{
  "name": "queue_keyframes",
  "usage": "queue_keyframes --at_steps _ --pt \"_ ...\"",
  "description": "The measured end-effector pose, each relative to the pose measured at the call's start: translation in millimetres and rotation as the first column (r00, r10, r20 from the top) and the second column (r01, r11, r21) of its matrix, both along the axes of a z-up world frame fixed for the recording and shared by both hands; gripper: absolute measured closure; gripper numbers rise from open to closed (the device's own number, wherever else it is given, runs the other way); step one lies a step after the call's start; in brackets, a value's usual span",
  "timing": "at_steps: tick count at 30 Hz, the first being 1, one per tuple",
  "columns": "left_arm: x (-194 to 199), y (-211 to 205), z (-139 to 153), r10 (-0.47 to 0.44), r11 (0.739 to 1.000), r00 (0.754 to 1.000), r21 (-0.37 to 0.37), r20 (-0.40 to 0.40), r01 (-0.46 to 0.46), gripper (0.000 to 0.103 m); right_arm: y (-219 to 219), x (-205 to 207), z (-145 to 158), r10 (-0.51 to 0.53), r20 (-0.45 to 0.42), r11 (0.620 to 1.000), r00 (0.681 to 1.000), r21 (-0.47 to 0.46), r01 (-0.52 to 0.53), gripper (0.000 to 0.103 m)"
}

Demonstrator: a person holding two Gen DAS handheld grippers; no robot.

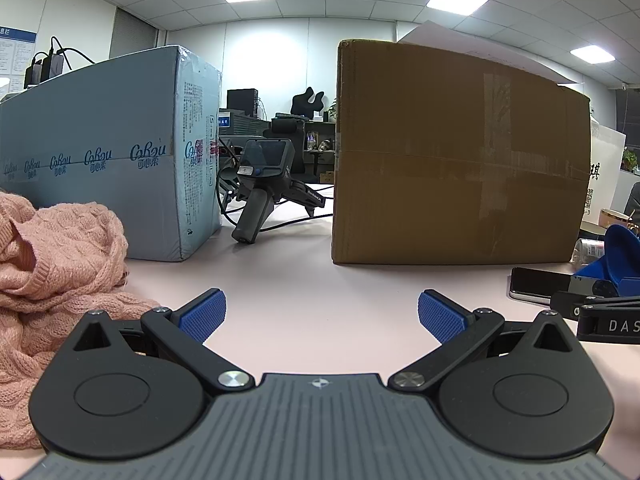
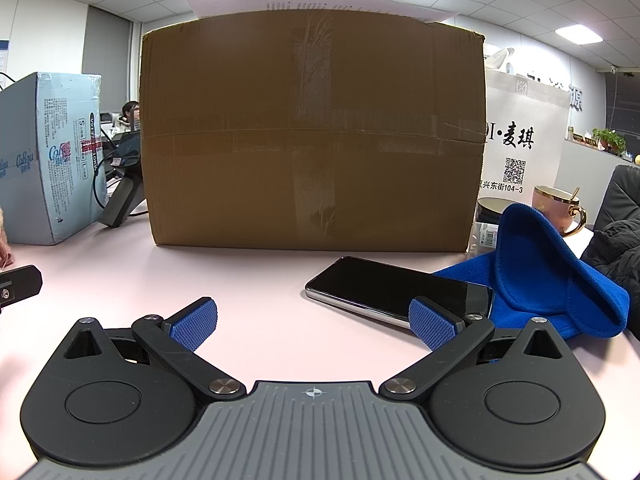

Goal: Fold clothes

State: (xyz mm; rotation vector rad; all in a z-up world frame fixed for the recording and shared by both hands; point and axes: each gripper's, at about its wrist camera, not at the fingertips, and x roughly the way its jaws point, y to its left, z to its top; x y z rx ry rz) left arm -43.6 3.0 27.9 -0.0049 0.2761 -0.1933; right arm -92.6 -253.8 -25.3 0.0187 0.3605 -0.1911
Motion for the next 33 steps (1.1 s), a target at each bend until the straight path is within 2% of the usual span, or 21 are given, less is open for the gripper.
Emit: queue_keyframes --at_steps 12,23,33 --pt "0 -2 0 0.003 1.000 1.000 0.014 -0.011 -0.002 0.000 0 -1 0 0.002 0.000 1.000 1.000 -0.002 -0.002 0.000" --pt "3 3 0 0.008 1.000 0.999 -0.004 -0.044 -0.008 0.000 2 -4 1 -0.004 0.001 1.000 1.000 0.007 0.004 0.000" --pt "7 2 -2 0.020 1.000 0.997 0.013 -0.070 -0.019 0.000 6 -14 2 0.030 -0.009 0.997 0.999 0.067 -0.030 0.000"
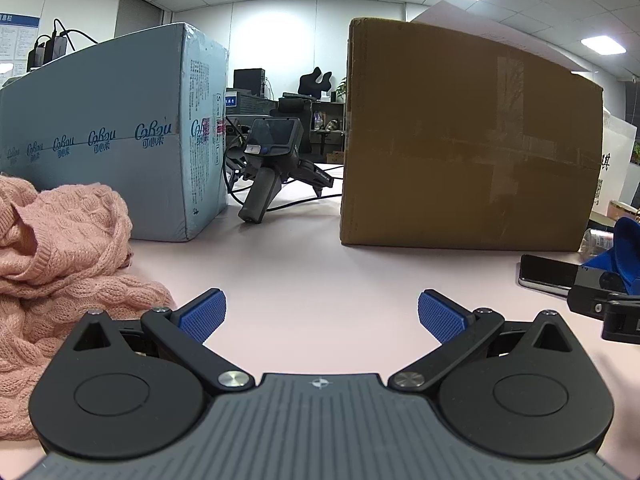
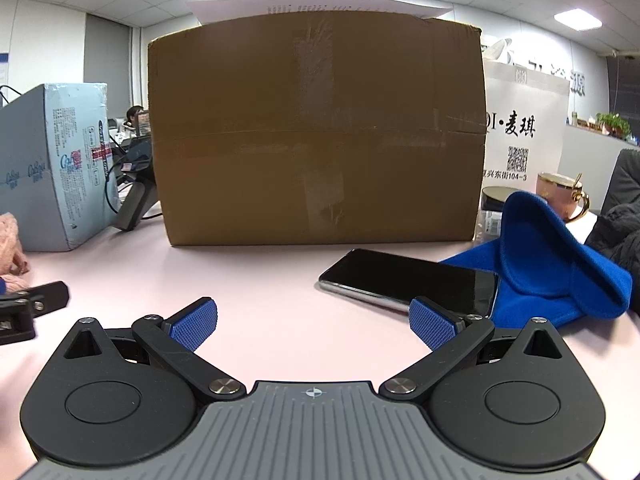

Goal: Fold clothes

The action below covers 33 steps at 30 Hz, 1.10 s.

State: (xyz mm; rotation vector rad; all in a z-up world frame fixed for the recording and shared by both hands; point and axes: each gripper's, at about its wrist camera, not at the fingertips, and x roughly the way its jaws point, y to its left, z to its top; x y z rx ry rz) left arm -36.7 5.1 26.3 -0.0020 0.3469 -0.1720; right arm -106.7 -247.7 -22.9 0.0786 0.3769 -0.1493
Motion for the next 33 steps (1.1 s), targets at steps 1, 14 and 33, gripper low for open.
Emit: queue_keyframes --at_steps 1,14,33 --pt "0 0 0 0.000 1.000 1.000 0.002 -0.002 0.000 0.000 1 0 0 0.006 -0.002 1.000 1.000 -0.003 -0.006 0.000" --pt "6 2 0 0.020 1.000 0.999 0.001 -0.034 -0.020 0.000 5 5 -3 0.044 -0.028 0.999 0.999 -0.001 -0.044 0.000" --pt "8 104 21 0.408 0.894 0.902 0.138 0.144 -0.426 0.000 7 3 -3 0.069 -0.020 0.998 0.997 -0.016 -0.069 0.000"
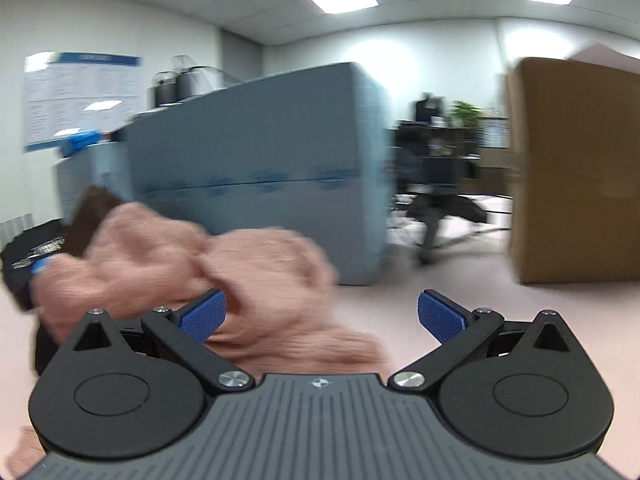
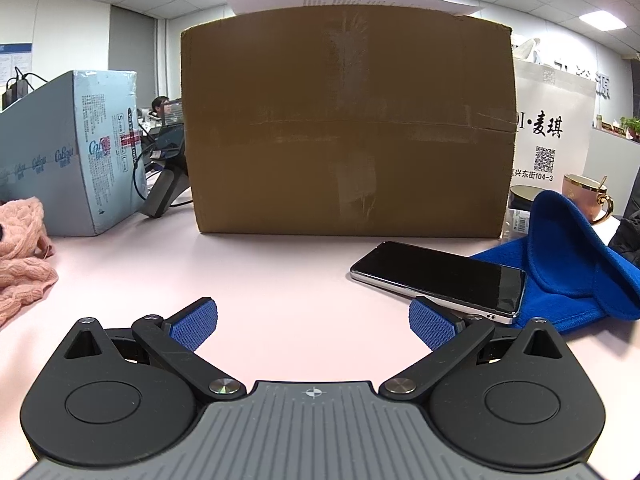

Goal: Fold clothes

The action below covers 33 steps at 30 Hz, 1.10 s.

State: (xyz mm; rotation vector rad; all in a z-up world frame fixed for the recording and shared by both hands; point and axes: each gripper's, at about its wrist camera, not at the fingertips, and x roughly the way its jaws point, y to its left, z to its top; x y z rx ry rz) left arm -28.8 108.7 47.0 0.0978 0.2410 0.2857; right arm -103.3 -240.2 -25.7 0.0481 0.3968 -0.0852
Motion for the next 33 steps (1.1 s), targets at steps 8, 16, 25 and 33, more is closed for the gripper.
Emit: queue_keyframes --at_steps 8,16,25,33 --pt "40 19 -13 -0.014 0.997 0.987 0.071 -0.159 0.026 0.011 -1 1 -1 0.005 -0.012 1.000 1.000 0.004 -0.005 0.000" --pt "67 35 -25 0.002 0.999 0.970 0.048 -0.243 0.010 0.049 -1 2 -1 0.008 -0.017 1.000 1.000 0.010 -0.008 0.000" --pt "46 42 3 -0.080 0.995 0.992 -0.067 -0.100 0.073 0.090 -2 2 -1 0.010 -0.017 1.000 1.000 0.016 -0.009 0.000" --pt "0 9 43 -0.273 0.955 0.958 -0.097 0.082 0.280 0.091 -7 -2 2 0.016 0.005 0.999 1.000 0.052 -0.016 0.000"
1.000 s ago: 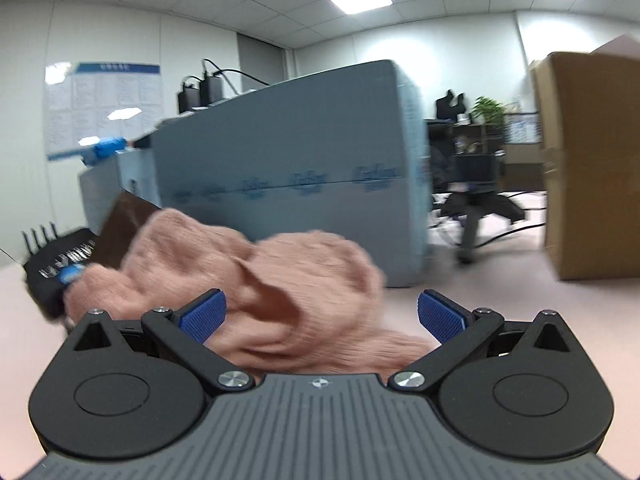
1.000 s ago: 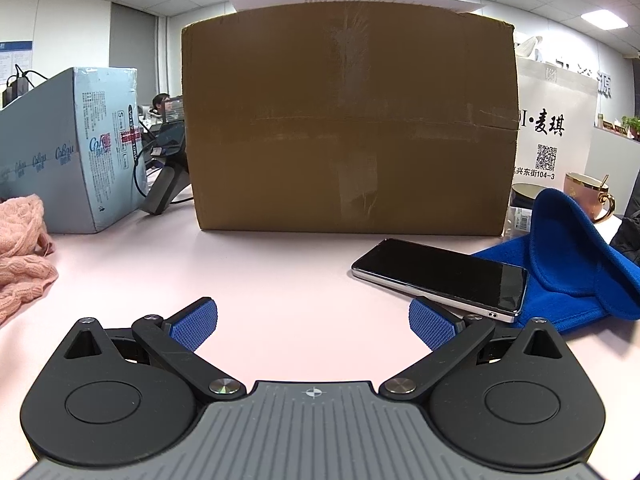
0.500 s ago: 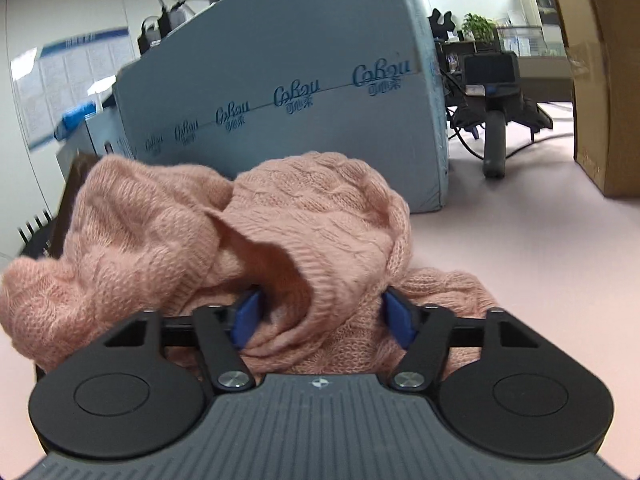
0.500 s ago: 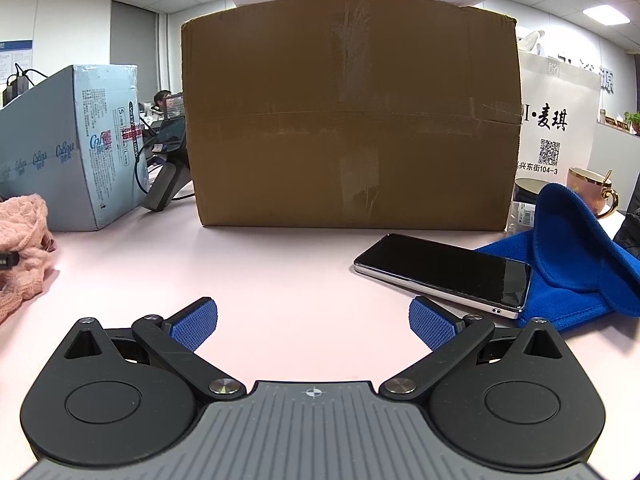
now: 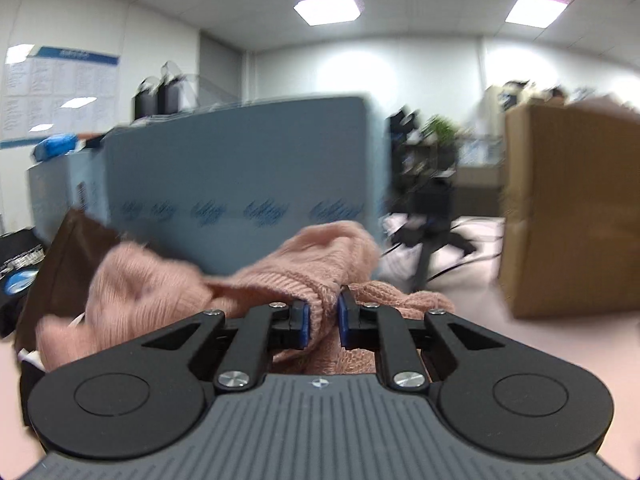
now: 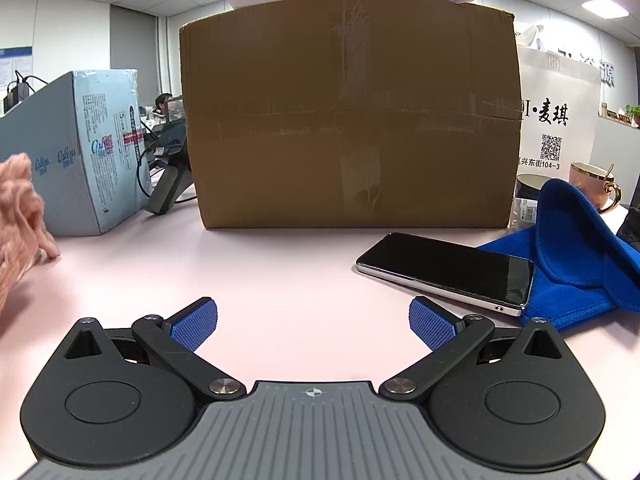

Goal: Fold clothes

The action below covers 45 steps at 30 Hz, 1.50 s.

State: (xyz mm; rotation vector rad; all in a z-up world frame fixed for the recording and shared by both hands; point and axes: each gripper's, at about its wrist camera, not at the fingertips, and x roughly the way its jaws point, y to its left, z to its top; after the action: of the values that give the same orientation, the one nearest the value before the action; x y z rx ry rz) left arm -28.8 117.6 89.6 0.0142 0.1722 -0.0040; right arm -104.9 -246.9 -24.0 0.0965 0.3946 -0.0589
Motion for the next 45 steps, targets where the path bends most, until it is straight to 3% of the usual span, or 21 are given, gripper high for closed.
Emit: queue_keyframes --at_steps 3,5,10,14,16,19,21,23,24,26,28,32,36,38,39,40,43,45 --pt "-15 -22 8 -0.123 0.992 0.992 -0.002 0.028 0.123 0.091 -3 -3 3 0.001 0.019 1.000 1.000 0.017 -0.001 0.000" --pt "-27 -42 12 -0.225 0.974 0.973 0.007 0.045 0.225 0.091 -8 -7 9 -0.004 0.042 1.000 0.999 0.029 0.003 0.000" --pt "-42 -80 11 -0.435 0.900 0.900 -0.024 0.018 0.435 0.091 -21 -16 20 -0.026 0.100 0.999 0.995 0.046 0.021 0.000" --pt "-48 -104 11 -0.578 0.814 0.816 -0.060 0.006 0.577 0.091 -25 -16 19 -0.001 0.081 0.998 0.997 0.065 -0.004 0.000" --pt "-42 -110 8 -0.592 0.805 0.805 -0.050 -0.022 0.591 0.087 -25 -12 16 0.025 0.050 0.996 0.998 0.080 -0.029 0.000" --pt "-32 -116 -4 -0.550 0.835 0.832 -0.023 -0.075 0.550 0.075 -24 -5 10 0.060 -0.009 0.993 0.998 0.100 -0.059 0.000" --pt "-31 -116 -9 -0.512 0.858 0.855 -0.010 -0.082 0.513 0.047 -22 -3 8 0.067 -0.028 0.993 0.997 0.099 -0.064 0.000" --pt "-34 -111 -11 -0.482 0.875 0.873 0.008 -0.072 0.484 0.026 -21 -3 7 0.068 -0.038 0.993 0.997 0.097 -0.064 0.000" --pt "-35 -109 -11 -0.472 0.880 0.879 0.018 -0.064 0.474 0.023 -21 -2 6 0.068 -0.043 0.993 0.997 0.097 -0.064 0.000" --pt "-38 -105 -11 -0.465 0.884 0.883 0.030 -0.057 0.467 0.023 -21 -1 4 0.075 -0.058 0.992 0.996 0.107 -0.068 0.000" --pt "-47 -99 -12 -0.486 0.872 0.873 0.043 -0.054 0.488 0.023 -21 0 4 0.082 -0.061 0.990 0.995 0.118 -0.074 0.000" --pt "-64 -103 -23 -0.552 0.825 0.828 0.079 -0.096 0.559 0.023 -23 0 4 0.095 -0.064 0.987 0.993 0.134 -0.086 0.000" --pt "-93 -122 -37 -0.655 0.731 0.736 0.106 -0.172 0.674 0.023 -23 -1 5 0.113 -0.057 0.982 0.992 0.156 -0.103 0.000" --pt "-106 -136 -45 -0.705 0.670 0.680 0.126 -0.203 0.732 0.023 -23 -1 5 0.121 -0.050 0.980 0.991 0.167 -0.112 0.000" --pt "-109 -141 -48 -0.713 0.654 0.668 0.141 -0.213 0.743 0.023 -23 -2 5 0.132 -0.045 0.976 0.990 0.180 -0.122 0.000" --pt "-112 -151 -55 -0.712 0.641 0.665 0.177 -0.224 0.747 0.023 -23 -3 6 0.145 -0.040 0.972 0.989 0.195 -0.134 0.000" --pt "-113 -164 -63 -0.686 0.646 0.686 0.230 -0.243 0.728 0.025 -21 -4 7 0.173 -0.028 0.963 0.985 0.215 -0.163 0.000" --pt "-107 -168 -65 -0.659 0.664 0.707 0.241 -0.256 0.707 0.042 -18 -5 7 0.189 -0.023 0.961 0.982 0.211 -0.180 0.000"
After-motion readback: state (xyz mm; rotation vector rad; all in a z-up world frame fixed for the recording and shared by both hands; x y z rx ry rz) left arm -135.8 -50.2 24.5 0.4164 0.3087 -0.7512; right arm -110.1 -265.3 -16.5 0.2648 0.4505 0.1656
